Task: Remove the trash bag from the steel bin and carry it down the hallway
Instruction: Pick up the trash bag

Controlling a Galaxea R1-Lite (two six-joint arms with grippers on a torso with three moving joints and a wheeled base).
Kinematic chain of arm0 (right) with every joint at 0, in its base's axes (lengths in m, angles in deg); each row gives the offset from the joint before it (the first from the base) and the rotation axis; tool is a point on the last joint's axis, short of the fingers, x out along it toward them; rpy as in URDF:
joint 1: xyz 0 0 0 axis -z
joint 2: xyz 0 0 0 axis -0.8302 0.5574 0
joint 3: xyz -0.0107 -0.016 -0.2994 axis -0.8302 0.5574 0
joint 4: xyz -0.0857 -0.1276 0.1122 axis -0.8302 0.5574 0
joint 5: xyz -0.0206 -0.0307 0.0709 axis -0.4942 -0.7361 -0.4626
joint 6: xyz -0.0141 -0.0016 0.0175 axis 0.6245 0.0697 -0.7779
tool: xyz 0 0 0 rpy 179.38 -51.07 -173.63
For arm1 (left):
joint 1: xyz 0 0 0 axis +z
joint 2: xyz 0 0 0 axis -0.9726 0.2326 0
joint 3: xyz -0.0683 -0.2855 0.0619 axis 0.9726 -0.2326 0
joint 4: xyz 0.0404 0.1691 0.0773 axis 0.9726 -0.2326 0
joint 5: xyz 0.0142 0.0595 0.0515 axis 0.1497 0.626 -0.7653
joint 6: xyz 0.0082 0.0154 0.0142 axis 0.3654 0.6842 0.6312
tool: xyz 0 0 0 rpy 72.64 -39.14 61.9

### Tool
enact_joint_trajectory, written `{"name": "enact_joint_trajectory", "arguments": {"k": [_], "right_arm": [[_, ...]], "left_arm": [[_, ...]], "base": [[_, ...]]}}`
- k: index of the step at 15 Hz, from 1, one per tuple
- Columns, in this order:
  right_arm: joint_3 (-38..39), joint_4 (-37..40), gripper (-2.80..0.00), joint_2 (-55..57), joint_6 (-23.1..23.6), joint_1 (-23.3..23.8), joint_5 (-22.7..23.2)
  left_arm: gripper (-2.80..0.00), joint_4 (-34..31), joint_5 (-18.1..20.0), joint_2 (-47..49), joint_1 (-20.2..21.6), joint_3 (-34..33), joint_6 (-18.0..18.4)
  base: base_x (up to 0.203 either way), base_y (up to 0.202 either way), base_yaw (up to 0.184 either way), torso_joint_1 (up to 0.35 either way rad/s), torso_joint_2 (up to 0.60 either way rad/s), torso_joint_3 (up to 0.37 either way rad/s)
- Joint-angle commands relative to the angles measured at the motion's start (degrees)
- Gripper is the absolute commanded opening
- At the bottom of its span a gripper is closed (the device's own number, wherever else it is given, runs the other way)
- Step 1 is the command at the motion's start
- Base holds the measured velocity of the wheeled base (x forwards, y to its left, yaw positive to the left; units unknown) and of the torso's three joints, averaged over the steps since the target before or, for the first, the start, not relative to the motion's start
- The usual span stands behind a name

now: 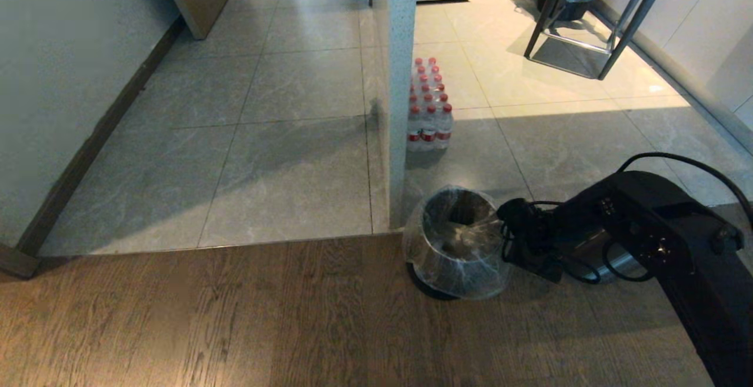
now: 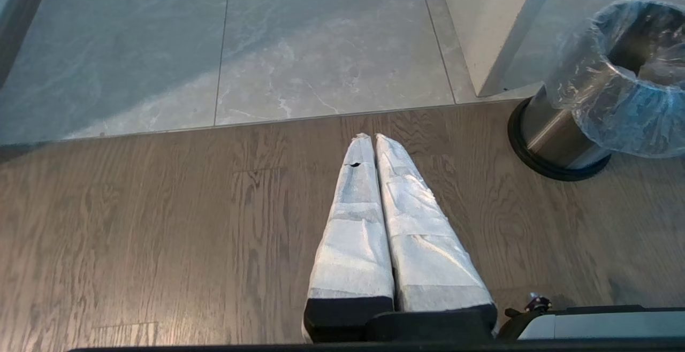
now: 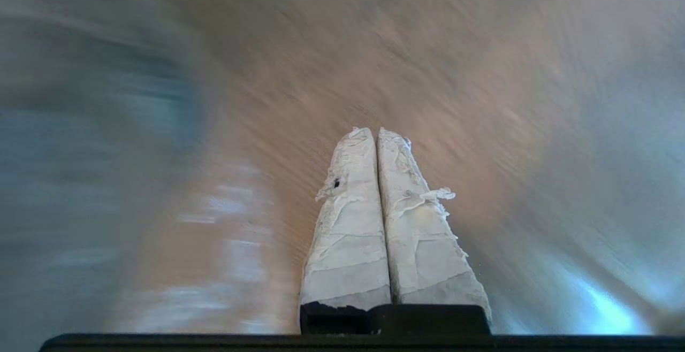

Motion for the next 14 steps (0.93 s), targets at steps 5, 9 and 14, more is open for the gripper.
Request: {"name": "enact_joint_trajectory", "arguments": {"k": [5,9,14], "right_arm": [[0.48,-3.45,-2.8,-6.47,-7.42,0.7,8.87],[3.41,1.35,-2.8,-13.64,-16.61,2.23,14.54],[5.85,5.05,-2.8,-18.58,-16.56,3.39,14.73]], "left_arm": [[-2.8,0.01,0.0,0.02,0.0,0.0,0.0],[-2.8,0.01,0.0,0.02,0.0,0.0,0.0],[-2.8,0.01,0.0,0.02,0.0,0.0,0.0]], "base": [[0.0,0.0,0.0,0.0,0.0,0.0],[0.0,0.0,0.0,0.0,0.0,0.0],[0.0,0.0,0.0,0.0,0.0,0.0]]}}
